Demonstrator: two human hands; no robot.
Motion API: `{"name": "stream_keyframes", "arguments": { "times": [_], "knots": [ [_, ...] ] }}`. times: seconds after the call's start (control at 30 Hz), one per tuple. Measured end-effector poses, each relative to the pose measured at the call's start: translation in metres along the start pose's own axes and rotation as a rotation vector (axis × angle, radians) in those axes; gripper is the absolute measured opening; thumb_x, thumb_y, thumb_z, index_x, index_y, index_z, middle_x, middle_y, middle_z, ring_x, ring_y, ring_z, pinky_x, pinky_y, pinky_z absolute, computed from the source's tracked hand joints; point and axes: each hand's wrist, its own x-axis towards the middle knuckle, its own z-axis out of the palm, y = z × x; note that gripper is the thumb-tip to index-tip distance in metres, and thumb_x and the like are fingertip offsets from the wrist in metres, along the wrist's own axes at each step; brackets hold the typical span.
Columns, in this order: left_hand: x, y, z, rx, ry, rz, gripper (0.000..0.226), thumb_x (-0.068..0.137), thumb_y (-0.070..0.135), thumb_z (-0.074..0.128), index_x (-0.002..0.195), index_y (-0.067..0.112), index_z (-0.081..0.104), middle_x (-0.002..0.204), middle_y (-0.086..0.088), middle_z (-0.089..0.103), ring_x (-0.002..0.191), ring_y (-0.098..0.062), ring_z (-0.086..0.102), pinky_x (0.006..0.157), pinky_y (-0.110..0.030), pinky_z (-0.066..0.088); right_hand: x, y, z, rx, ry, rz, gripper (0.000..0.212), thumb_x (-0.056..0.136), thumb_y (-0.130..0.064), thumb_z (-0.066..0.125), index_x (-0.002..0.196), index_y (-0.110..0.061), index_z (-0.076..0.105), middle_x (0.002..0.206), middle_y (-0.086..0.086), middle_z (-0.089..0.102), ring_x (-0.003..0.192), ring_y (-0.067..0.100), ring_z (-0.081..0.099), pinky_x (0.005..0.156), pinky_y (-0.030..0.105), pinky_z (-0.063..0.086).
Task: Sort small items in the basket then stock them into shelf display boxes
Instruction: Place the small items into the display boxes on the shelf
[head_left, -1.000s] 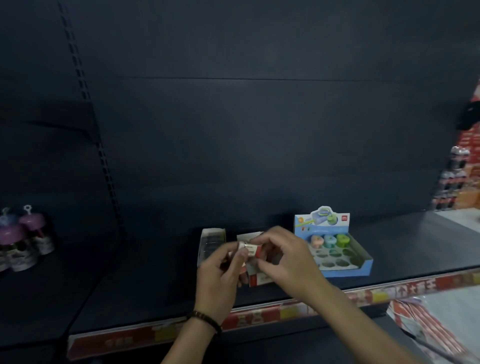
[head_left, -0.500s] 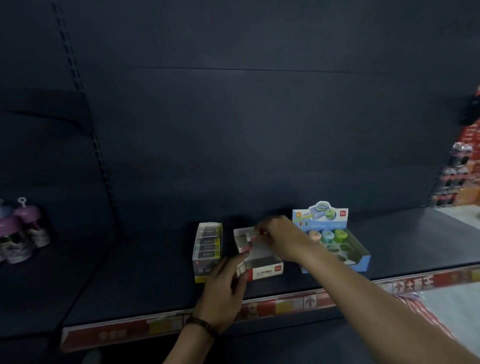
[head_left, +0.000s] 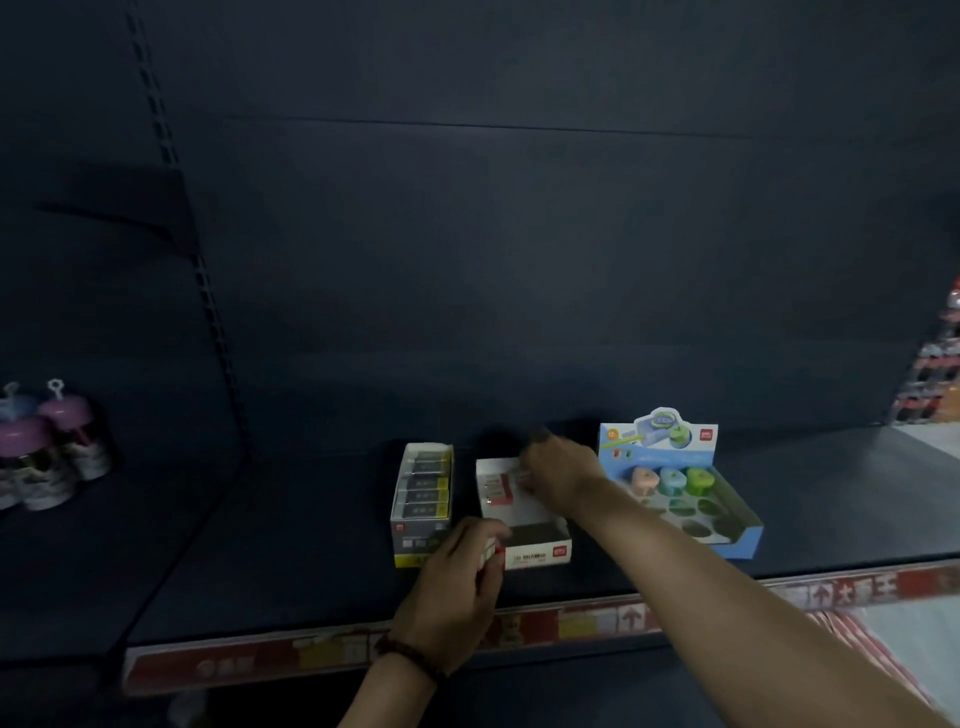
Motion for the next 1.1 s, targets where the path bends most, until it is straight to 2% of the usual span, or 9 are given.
{"name": "stream_keyframes", "arguments": {
  "times": [0.3,0.47,0.57,0.63,0.73,0.83,0.93,1.0,1.1],
  "knots": [
    [0.0,0.001,-0.004,-0.045,-0.047,-0.082,0.033,0.107,0.031,0.055,0.127,0.055,0.048,0.122,0.04,0.05,0.12,0.019,0.046,0.09,0.001,0.038,0.007,0.0,-0.002,0.083,-0.105,0.023,0.02,0.103,-0.032,0.065,0.113,-0.019,0.076,0.113,0.002,0.075,0.1,0.021,0.072,0.089,0.039,0.06],
    [-0.003,0.002,-0.005,-0.178,0.009,-0.17,0.039,0.103,0.033,0.063,0.124,0.06,0.044,0.119,0.029,0.065,0.113,0.016,0.058,0.092,-0.013,0.053,0.0,0.01,-0.024,0.171,-0.291,-0.079,0.033,0.111,-0.027,0.05,0.133,-0.018,0.072,0.135,0.003,0.069,0.121,0.023,0.065,0.106,0.037,0.052],
    [-0.007,0.0,-0.003,-0.198,0.066,-0.126,0.03,0.103,0.031,0.064,0.123,0.05,0.051,0.12,0.03,0.065,0.114,0.006,0.063,0.094,-0.03,0.058,-0.017,0.015,-0.038,0.349,-0.123,-0.037,0.037,0.103,-0.011,0.054,0.134,-0.021,0.072,0.133,0.0,0.072,0.124,0.019,0.065,0.106,0.03,0.05],
    [-0.008,0.001,-0.004,-0.193,0.152,-0.034,0.027,0.104,0.026,0.062,0.125,0.043,0.058,0.127,0.023,0.063,0.118,-0.004,0.063,0.093,-0.036,0.059,-0.034,0.013,-0.044,0.492,0.067,-0.005,0.036,0.101,-0.011,0.057,0.126,-0.028,0.076,0.121,-0.008,0.077,0.114,0.011,0.069,0.098,0.023,0.051],
    [-0.008,0.006,-0.005,-0.2,0.291,0.107,0.021,0.104,0.018,0.059,0.121,0.022,0.07,0.129,0.01,0.058,0.117,-0.021,0.065,0.092,-0.038,0.06,-0.067,0.005,-0.046,0.712,0.165,-0.064,0.03,0.097,-0.011,0.062,0.106,-0.032,0.081,0.098,-0.018,0.079,0.097,-0.001,0.072,0.087,0.021,0.056],
    [-0.01,0.03,-0.013,-0.479,0.368,-0.023,0.022,0.107,0.027,0.056,0.12,0.029,0.074,0.12,0.005,0.066,0.108,-0.027,0.072,0.091,-0.042,0.061,-0.1,-0.006,-0.045,0.835,0.298,-0.126,0.022,0.096,-0.013,0.069,0.098,-0.029,0.083,0.091,-0.023,0.078,0.092,-0.002,0.071,0.083,0.019,0.054],
    [-0.007,0.053,-0.025,-0.726,0.383,-0.187,0.022,0.103,0.025,0.063,0.118,0.031,0.078,0.104,0.006,0.077,0.095,-0.009,0.072,0.082,-0.028,0.06,-0.121,-0.015,-0.046,1.016,0.33,-0.138,0.014,0.097,-0.016,0.076,0.1,-0.028,0.082,0.093,-0.015,0.079,0.092,0.006,0.074,0.083,0.027,0.059],
    [-0.001,0.058,-0.032,-0.843,0.353,-0.269,0.023,0.101,0.02,0.066,0.117,0.029,0.079,0.095,0.005,0.077,0.082,-0.011,0.067,0.074,-0.027,0.056,-0.128,-0.016,-0.046,1.09,0.303,-0.143,0.012,0.096,-0.018,0.078,0.103,-0.028,0.081,0.095,-0.011,0.079,0.093,0.01,0.074,0.085,0.031,0.061],
    [0.005,0.06,-0.037,-0.934,0.305,-0.33,0.025,0.099,0.012,0.068,0.122,0.019,0.076,0.106,0.0,0.08,0.094,-0.016,0.075,0.085,-0.035,0.059,-0.136,-0.013,-0.049,1.204,0.297,-0.139,0.014,0.094,-0.015,0.08,0.105,-0.023,0.081,0.097,-0.004,0.079,0.093,0.015,0.075,0.085,0.033,0.062]
  ]
}}
